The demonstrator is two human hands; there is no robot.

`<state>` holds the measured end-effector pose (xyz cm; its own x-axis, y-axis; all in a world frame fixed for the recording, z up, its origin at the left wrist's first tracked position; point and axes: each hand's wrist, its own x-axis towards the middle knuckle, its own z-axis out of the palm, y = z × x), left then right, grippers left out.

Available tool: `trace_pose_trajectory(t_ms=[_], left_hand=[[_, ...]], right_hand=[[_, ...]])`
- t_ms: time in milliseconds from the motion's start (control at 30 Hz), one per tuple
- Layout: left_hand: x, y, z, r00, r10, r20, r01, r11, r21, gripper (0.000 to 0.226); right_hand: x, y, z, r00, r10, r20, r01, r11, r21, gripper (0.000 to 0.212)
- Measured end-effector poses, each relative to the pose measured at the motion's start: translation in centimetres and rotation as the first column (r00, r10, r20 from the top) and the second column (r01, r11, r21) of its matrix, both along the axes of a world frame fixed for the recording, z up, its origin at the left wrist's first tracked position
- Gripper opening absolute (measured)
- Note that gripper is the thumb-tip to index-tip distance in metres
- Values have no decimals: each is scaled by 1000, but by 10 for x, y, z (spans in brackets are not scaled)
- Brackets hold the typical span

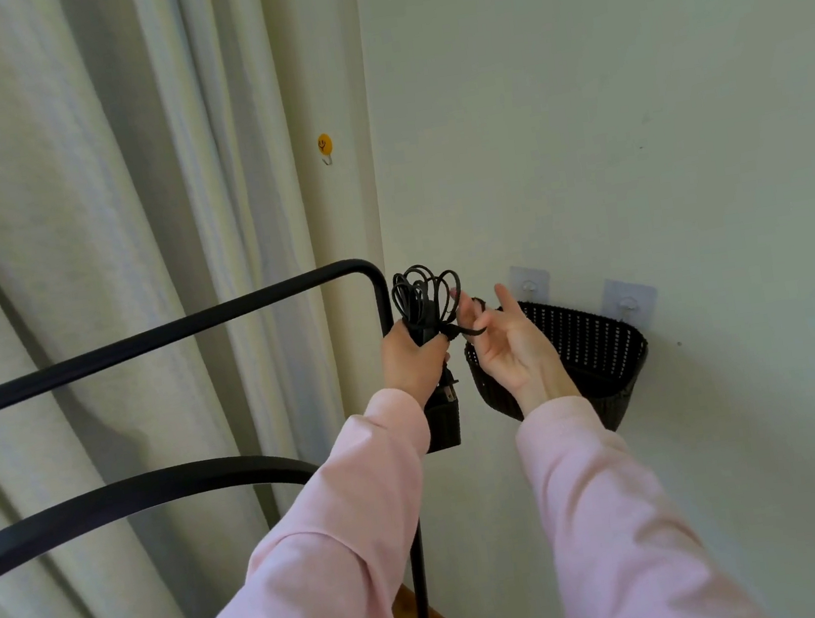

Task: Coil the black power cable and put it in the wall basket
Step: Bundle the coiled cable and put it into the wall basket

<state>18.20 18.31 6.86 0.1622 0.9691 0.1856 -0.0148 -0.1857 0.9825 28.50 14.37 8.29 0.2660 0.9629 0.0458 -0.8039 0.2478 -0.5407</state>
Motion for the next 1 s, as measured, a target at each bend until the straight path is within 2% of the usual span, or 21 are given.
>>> trace_pose_trajectory(t_ms=[100,167,400,500,633,767,867,933,1000], left_hand=[[0,-2,1,999,-2,-32,3,1000,29,12],[0,-2,0,997,0,-78,4,999,52,18],[2,0,-6,979,-14,-205,34,995,93,12],[2,1,-8,970,-33,-240,59,993,103,14],[1,2,-13,957,-64,-285,97,990,104,17],[0,5,-14,933,-68,-354,109,989,96,25],[-1,7,-12,918,-98,-385,133,989,67,22],[-3,7,-9,920,-142,-365,162,986,27,11],[-5,9,-5,924,-167,-343,181,983,12,17]], right_hand=[[-2,-2,8,1000,20,18,-21,999,40,80],[-1,-2,12,999,29,31,-31,998,61,78],[2,5,19,947,-67,315,58,998,40,81],[3,8,21,864,-90,495,90,996,24,81],[5,10,24,709,-52,704,91,996,-18,79],[6,9,28,566,5,825,74,996,-57,79],[6,8,32,468,45,883,70,994,-88,77],[7,7,32,521,47,852,39,996,-78,75],[7,5,31,634,46,772,-5,998,-56,74]])
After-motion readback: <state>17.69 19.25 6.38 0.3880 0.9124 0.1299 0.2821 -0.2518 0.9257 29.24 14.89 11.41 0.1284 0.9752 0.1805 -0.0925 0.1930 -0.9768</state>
